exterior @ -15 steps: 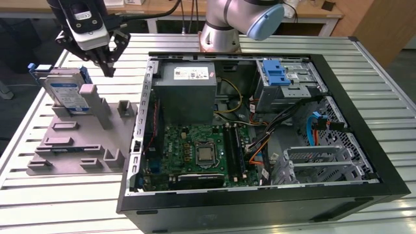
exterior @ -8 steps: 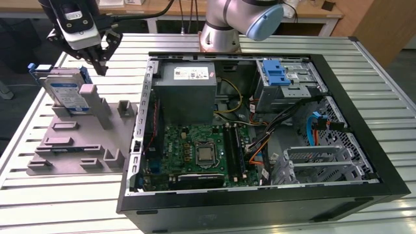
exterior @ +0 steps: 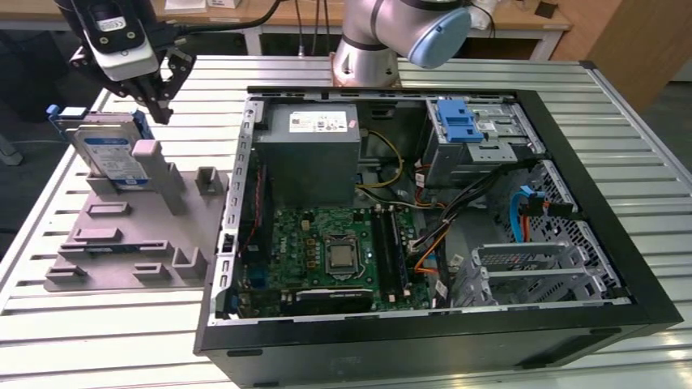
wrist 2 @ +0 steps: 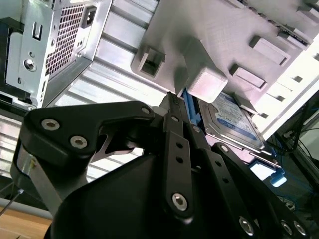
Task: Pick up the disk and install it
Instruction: 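Reach for the disk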
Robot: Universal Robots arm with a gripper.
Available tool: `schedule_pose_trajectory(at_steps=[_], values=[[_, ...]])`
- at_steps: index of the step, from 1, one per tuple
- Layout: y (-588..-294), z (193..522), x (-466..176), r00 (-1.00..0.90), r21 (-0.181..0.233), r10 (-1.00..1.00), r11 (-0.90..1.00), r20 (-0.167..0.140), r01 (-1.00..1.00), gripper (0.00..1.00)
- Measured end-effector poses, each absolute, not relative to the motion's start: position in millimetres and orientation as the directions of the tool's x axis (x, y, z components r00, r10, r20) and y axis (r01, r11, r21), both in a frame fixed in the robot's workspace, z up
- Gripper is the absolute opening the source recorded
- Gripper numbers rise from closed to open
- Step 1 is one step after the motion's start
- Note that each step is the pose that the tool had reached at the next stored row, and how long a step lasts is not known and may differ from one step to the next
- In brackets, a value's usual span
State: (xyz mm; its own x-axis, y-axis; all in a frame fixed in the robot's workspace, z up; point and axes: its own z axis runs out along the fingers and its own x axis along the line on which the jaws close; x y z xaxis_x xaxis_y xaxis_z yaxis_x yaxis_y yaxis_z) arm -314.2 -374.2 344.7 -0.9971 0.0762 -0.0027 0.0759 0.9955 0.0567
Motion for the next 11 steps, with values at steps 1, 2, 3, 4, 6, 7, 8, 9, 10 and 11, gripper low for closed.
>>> schedule_pose_trajectory(at_steps=[1,2,3,4,6,7,8,9,10,11], values=[[-374.1,344.8,-314.4,-0.997,0.057,0.076,0.995,-0.003,0.076,0.11],[-374.1,344.7,-314.4,-0.997,0.057,0.076,0.995,-0.003,0.076,0.11],[-374.1,344.8,-314.5,-0.997,0.057,0.076,0.995,-0.003,0.076,0.11],[-374.2,345.4,-314.5,-0.997,0.057,0.076,0.996,-0.003,0.076,0.11],[-374.1,346.9,-314.5,-0.997,0.057,0.076,0.995,-0.003,0.076,0.11],[-374.1,347.3,-314.5,-0.997,0.057,0.076,0.995,-0.003,0.076,0.11],[-374.0,347.2,-314.5,-0.997,0.057,0.076,0.995,-0.003,0.076,0.11],[-374.0,347.3,-314.7,-0.997,0.057,0.076,0.995,-0.003,0.076,0.11],[-374.0,347.4,-315.1,-0.997,0.057,0.076,0.995,-0.003,0.076,0.11],[-374.0,347.4,-315.5,-0.997,0.057,0.076,0.995,-0.003,0.076,0.11]])
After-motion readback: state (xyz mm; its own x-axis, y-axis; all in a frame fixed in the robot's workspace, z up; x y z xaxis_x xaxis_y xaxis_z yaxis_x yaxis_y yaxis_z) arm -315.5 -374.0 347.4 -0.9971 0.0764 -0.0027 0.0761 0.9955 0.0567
